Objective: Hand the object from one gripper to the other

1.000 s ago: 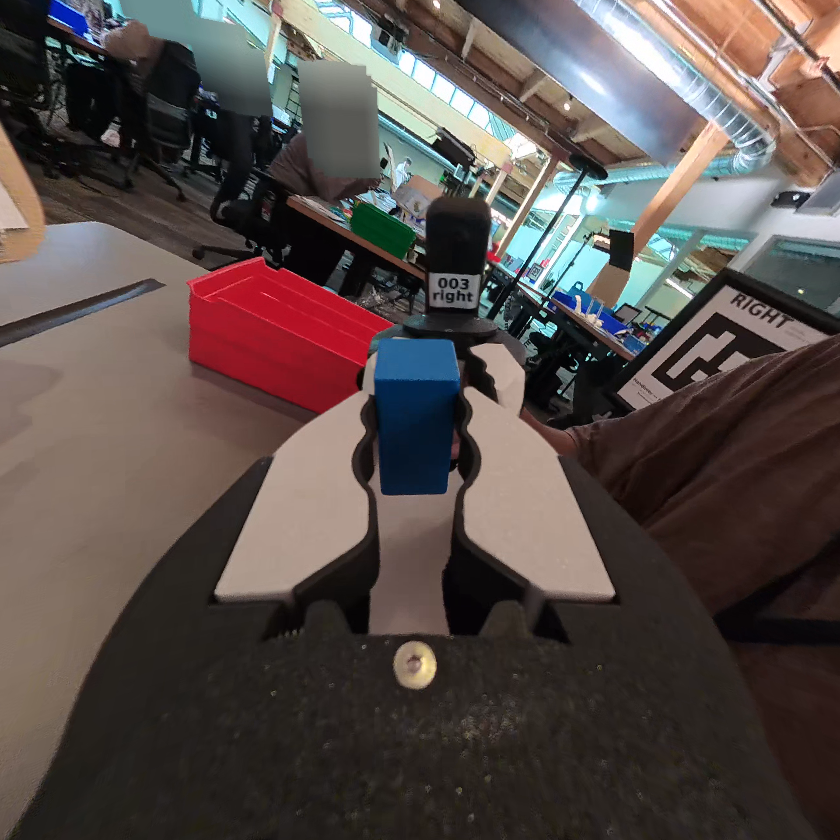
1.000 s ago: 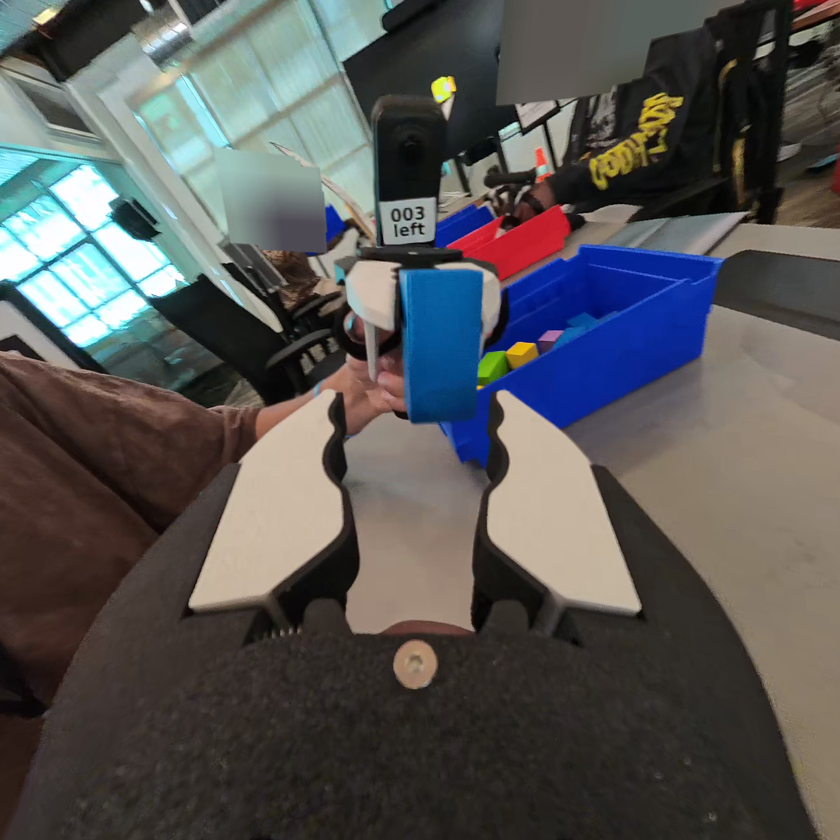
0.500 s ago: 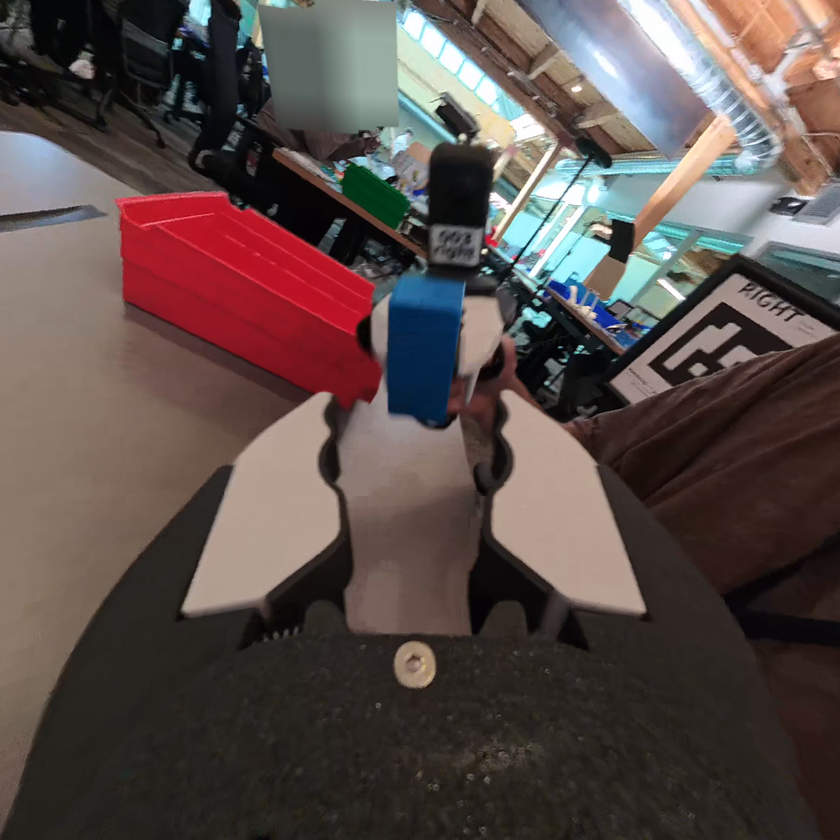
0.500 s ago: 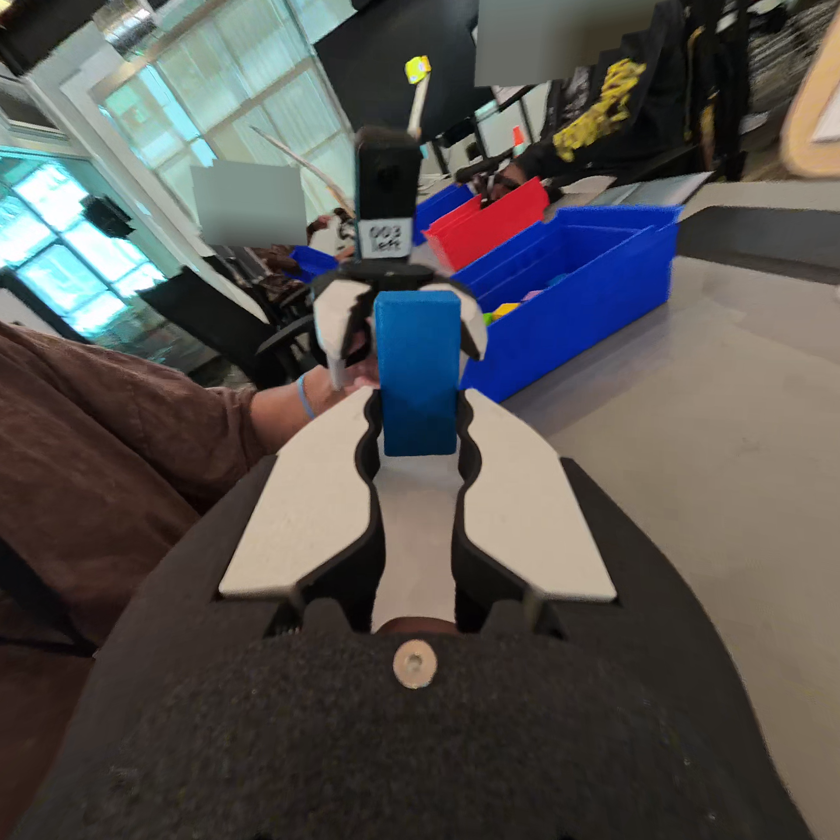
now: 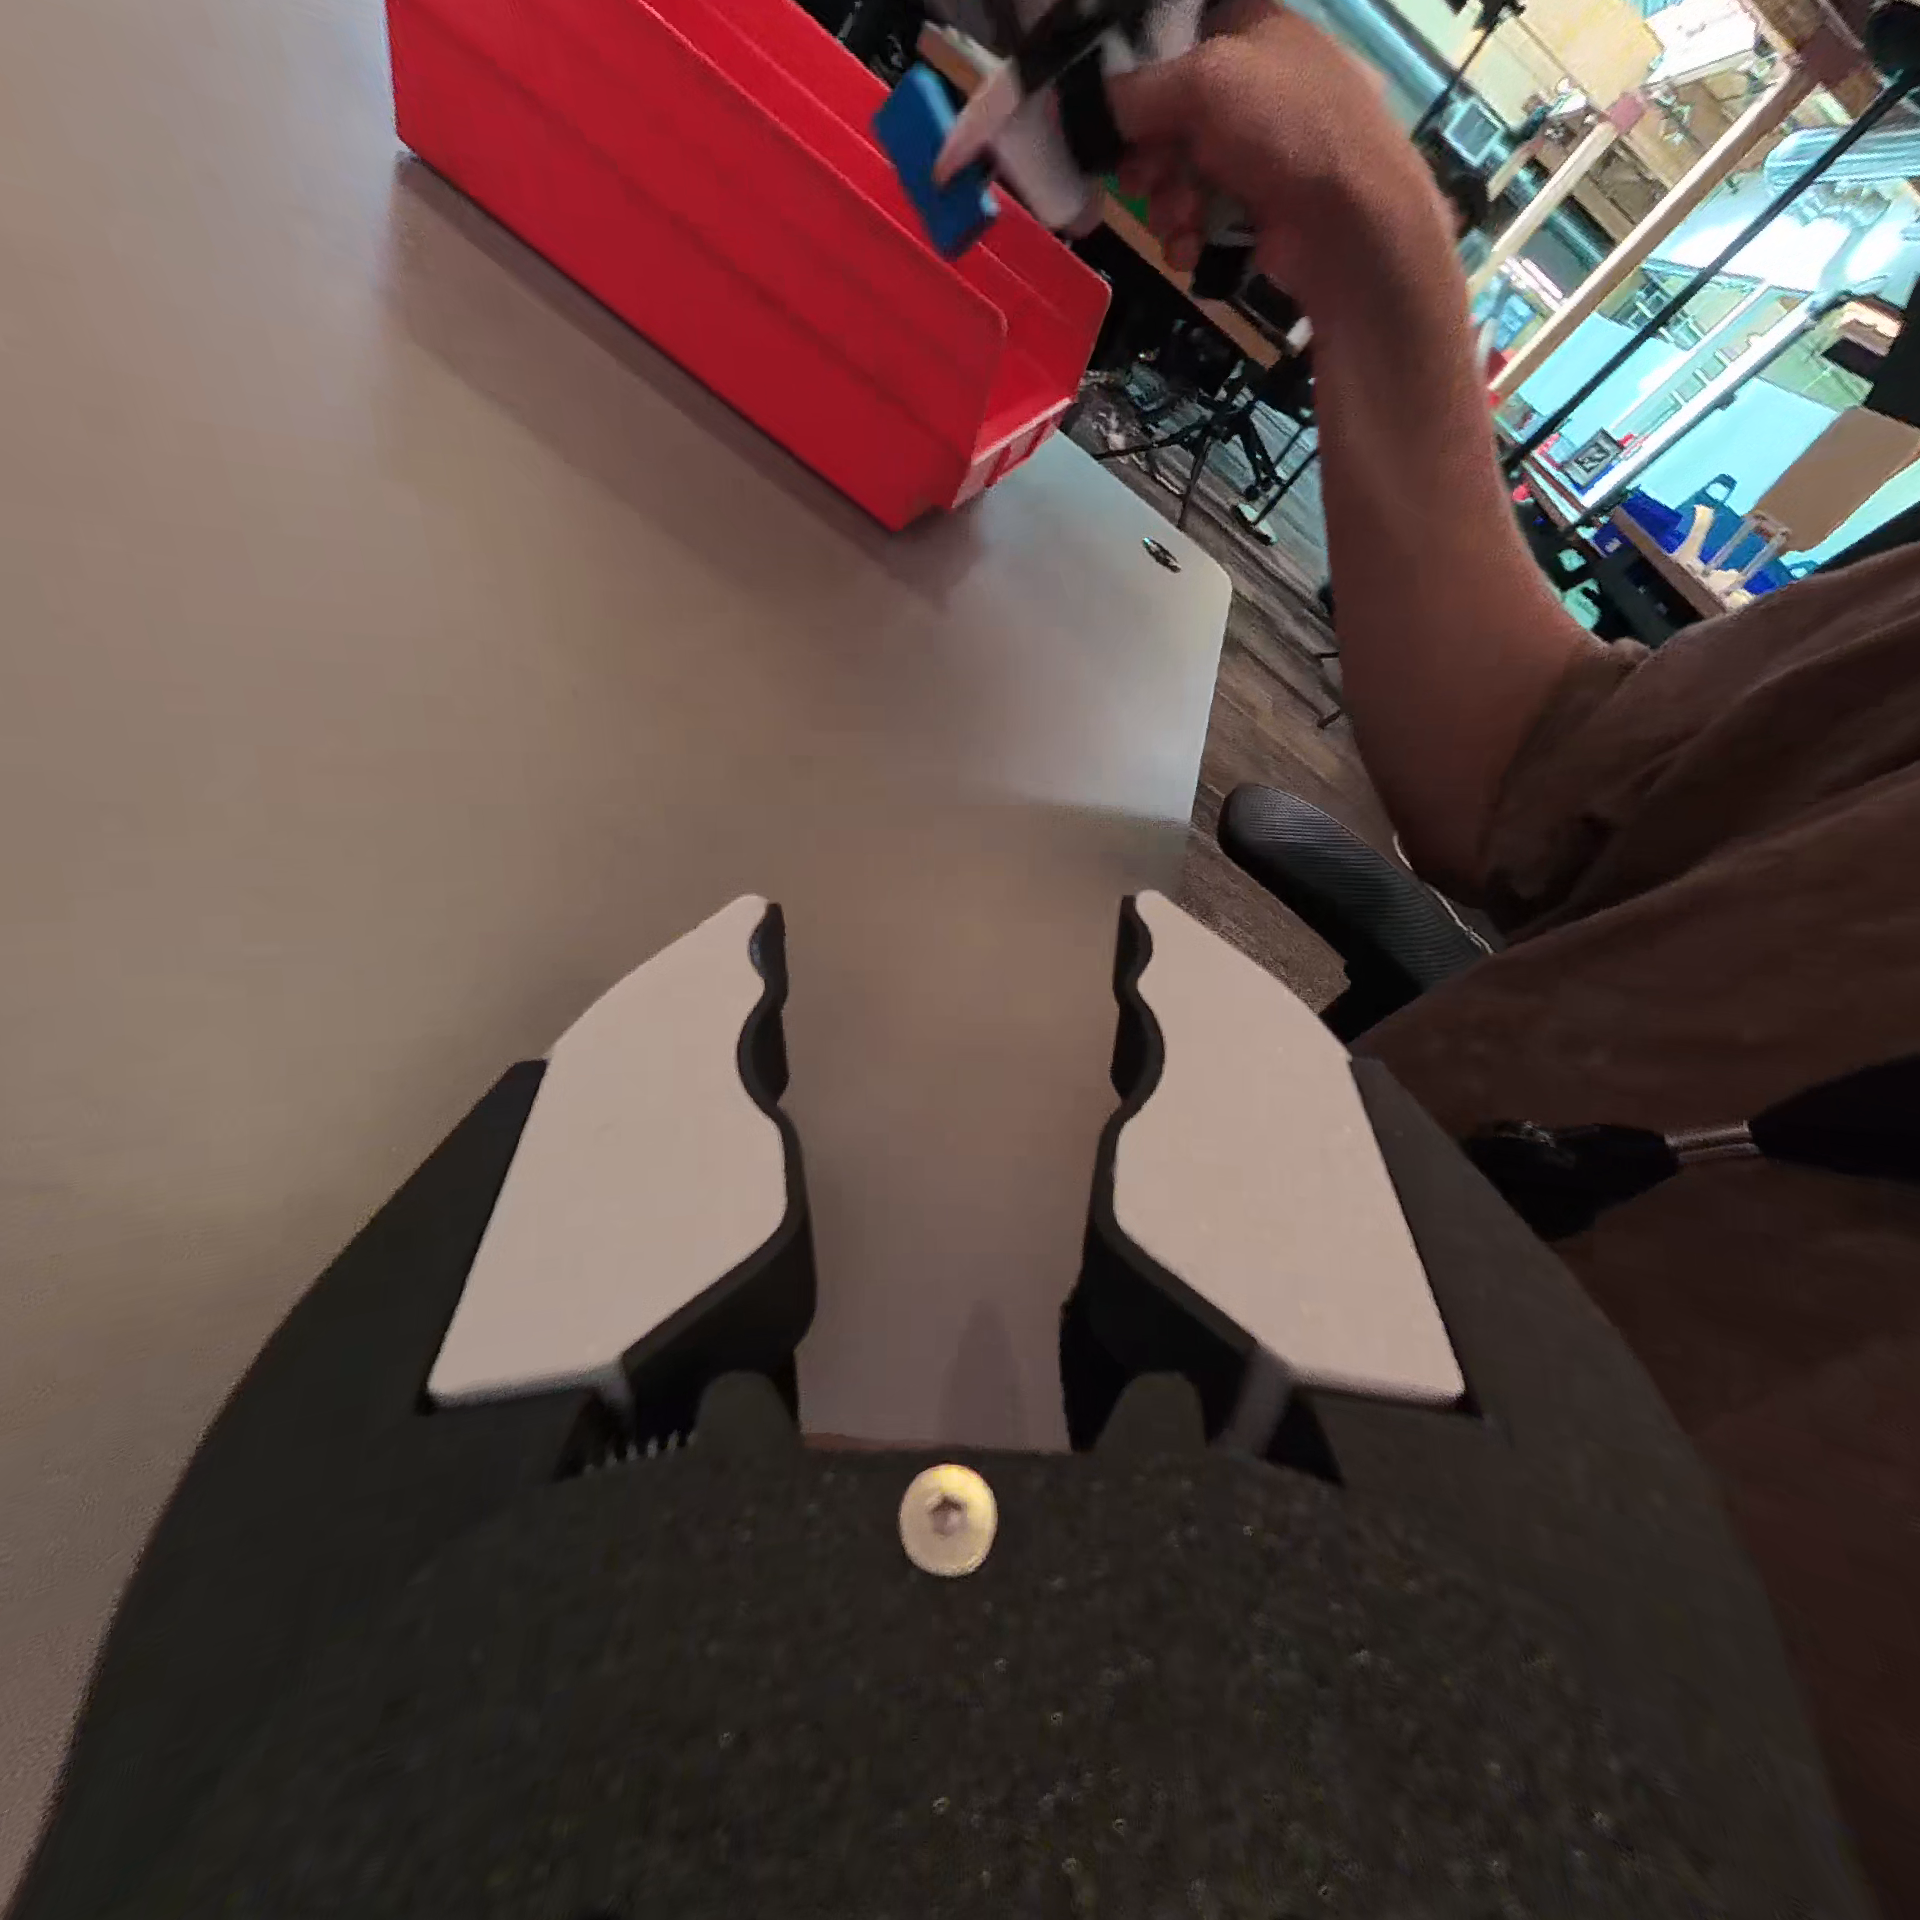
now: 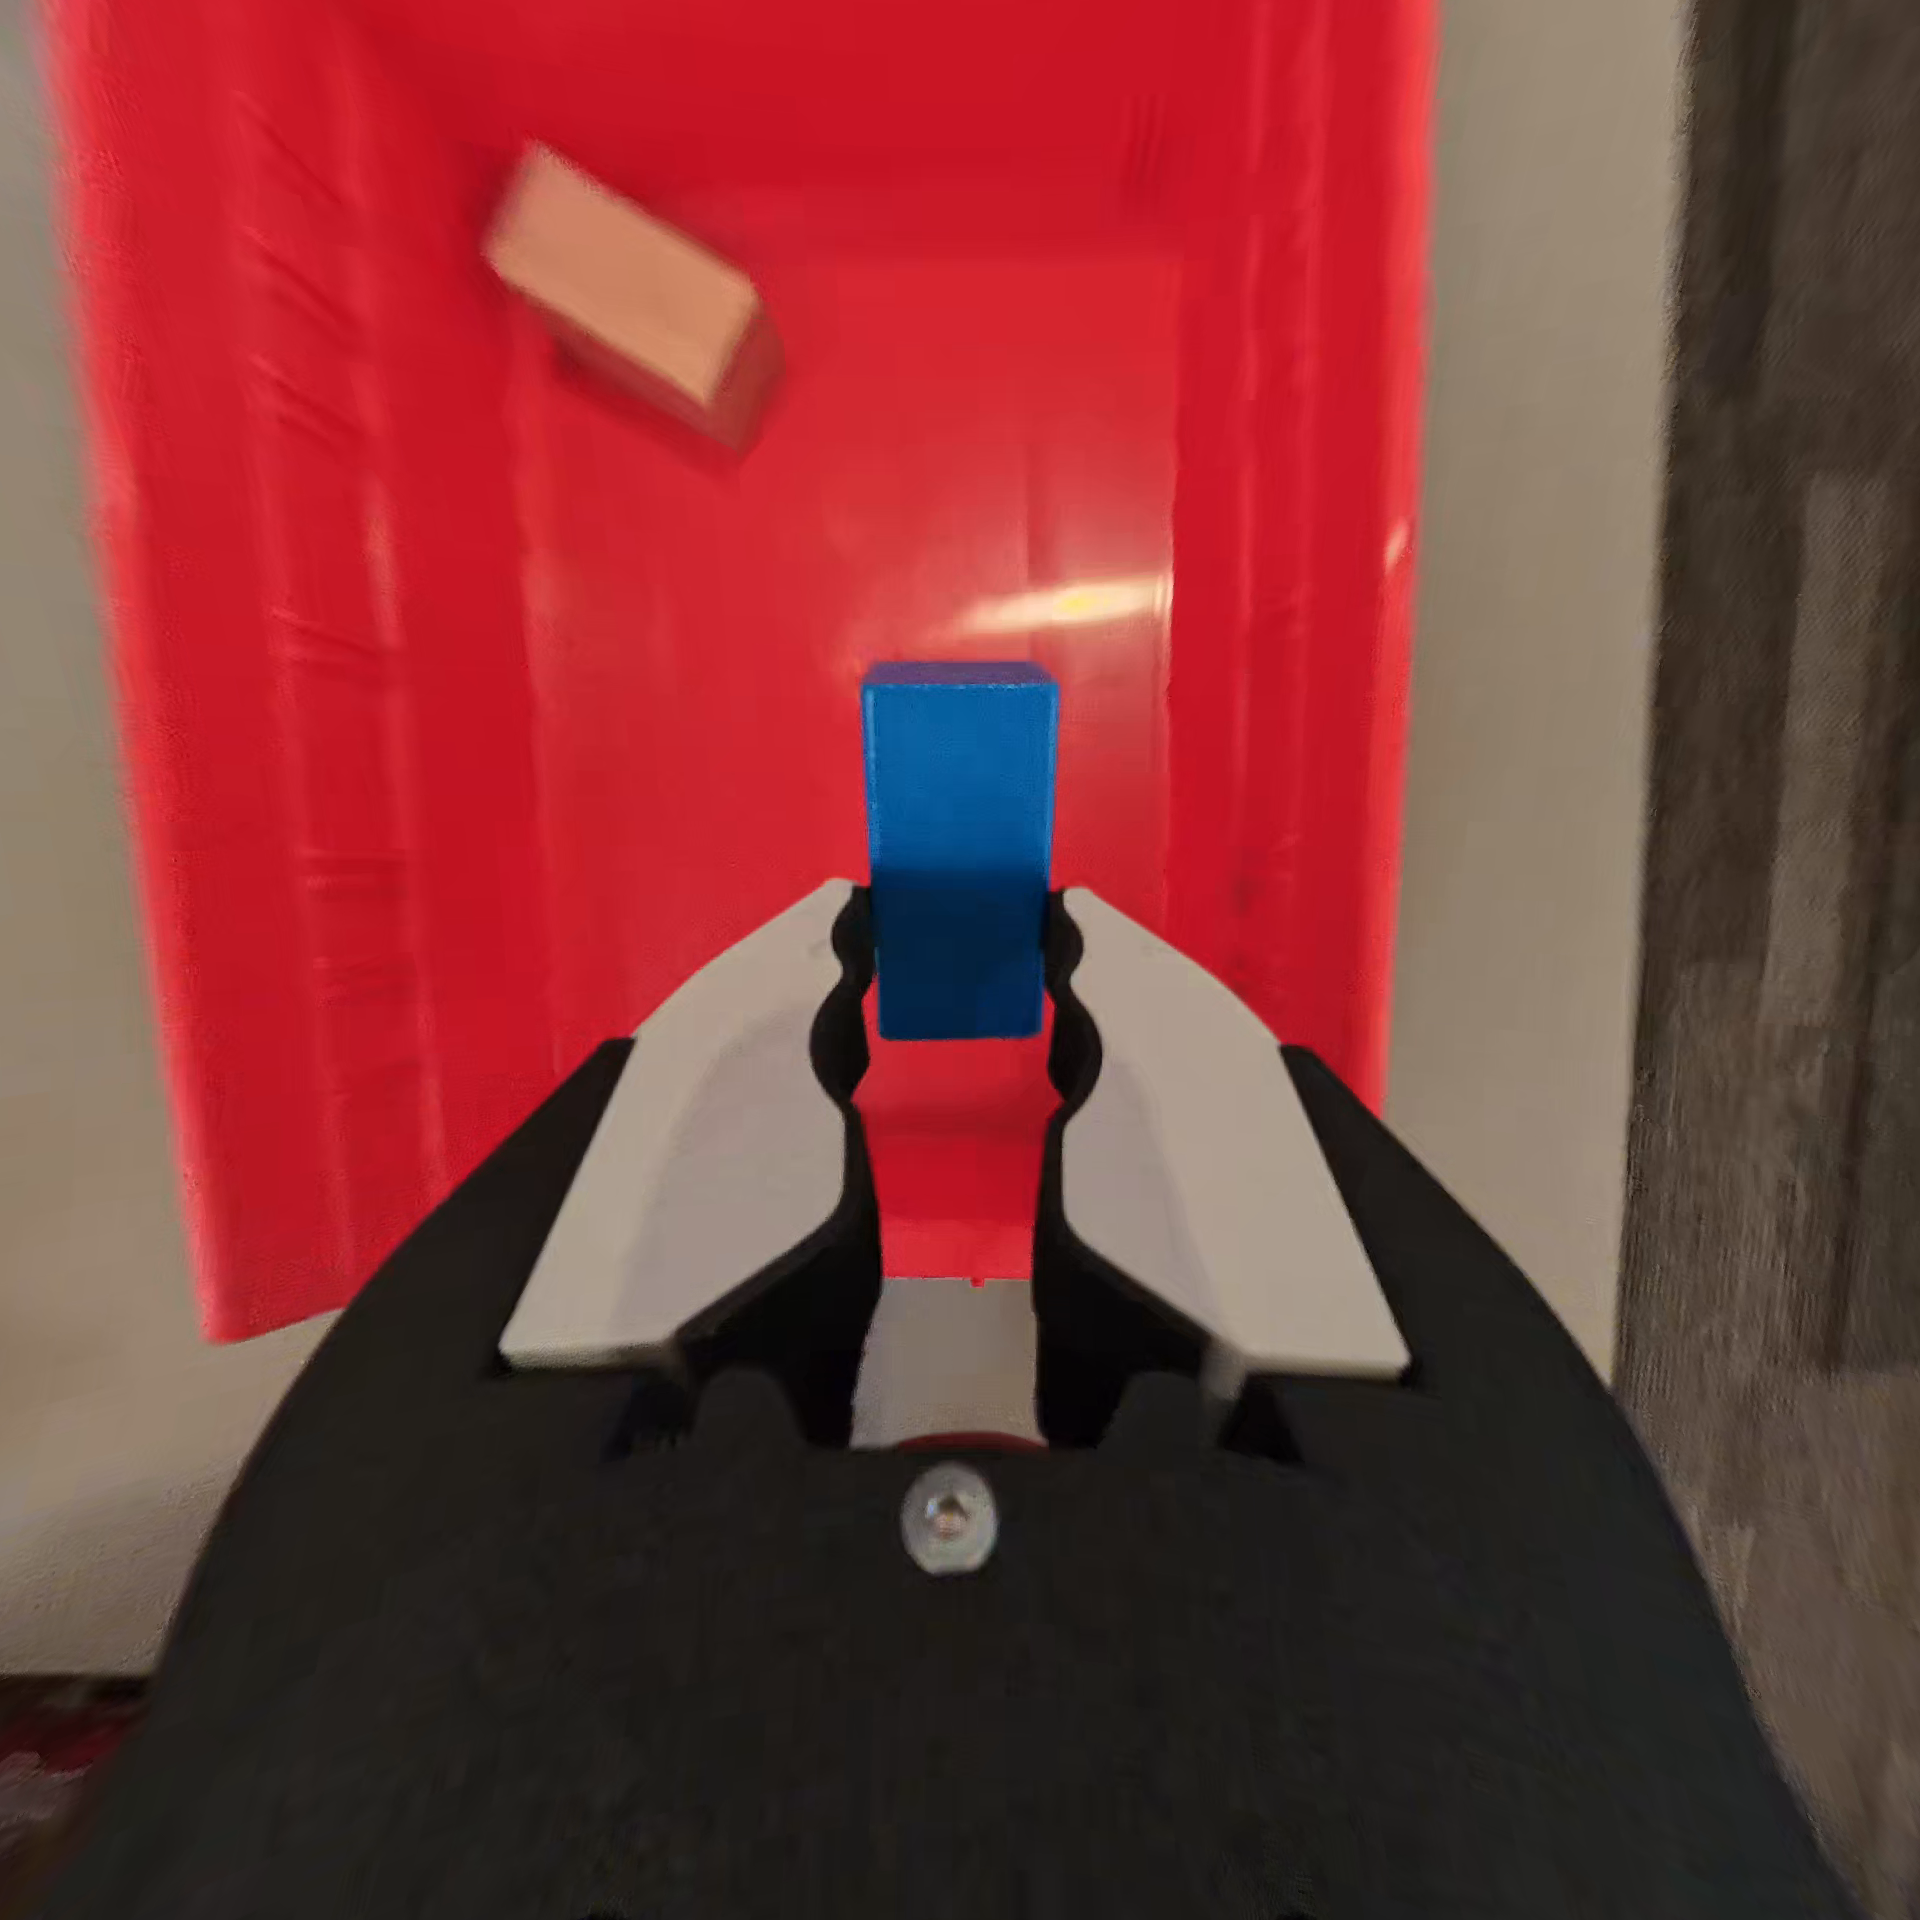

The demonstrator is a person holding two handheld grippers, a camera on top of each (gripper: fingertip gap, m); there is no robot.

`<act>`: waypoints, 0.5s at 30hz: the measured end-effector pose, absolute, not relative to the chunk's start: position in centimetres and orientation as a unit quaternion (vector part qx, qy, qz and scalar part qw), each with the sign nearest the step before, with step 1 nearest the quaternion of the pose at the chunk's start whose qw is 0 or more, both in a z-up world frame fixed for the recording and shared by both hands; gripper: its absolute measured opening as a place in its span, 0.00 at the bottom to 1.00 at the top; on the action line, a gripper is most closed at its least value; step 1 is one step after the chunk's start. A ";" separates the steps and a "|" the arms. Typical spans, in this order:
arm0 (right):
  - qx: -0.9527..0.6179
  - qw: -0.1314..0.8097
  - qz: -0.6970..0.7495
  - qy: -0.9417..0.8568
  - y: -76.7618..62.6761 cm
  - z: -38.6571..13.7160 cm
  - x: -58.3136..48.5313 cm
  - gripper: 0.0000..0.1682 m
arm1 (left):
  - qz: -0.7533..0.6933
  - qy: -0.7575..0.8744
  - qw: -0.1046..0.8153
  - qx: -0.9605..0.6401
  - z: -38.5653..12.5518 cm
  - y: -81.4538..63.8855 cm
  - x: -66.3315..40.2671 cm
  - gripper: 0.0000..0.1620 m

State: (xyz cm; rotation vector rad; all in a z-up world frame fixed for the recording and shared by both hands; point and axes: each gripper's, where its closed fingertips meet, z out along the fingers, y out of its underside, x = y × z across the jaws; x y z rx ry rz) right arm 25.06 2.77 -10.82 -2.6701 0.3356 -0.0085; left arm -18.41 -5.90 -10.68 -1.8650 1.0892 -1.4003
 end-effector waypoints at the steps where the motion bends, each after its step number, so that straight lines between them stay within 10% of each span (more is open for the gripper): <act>1: -0.974 0.190 -0.001 0.124 2.6 -12.5 25.1 0.19 | -0.524 0.412 0.276 -0.692 -10.7 -6.2 -18.4 0.37; 15: -0.990 0.080 -0.052 0.107 1.9 -17.6 25.7 0.20 | -0.499 0.425 0.262 -0.708 -12.7 -6.5 -19.6 0.37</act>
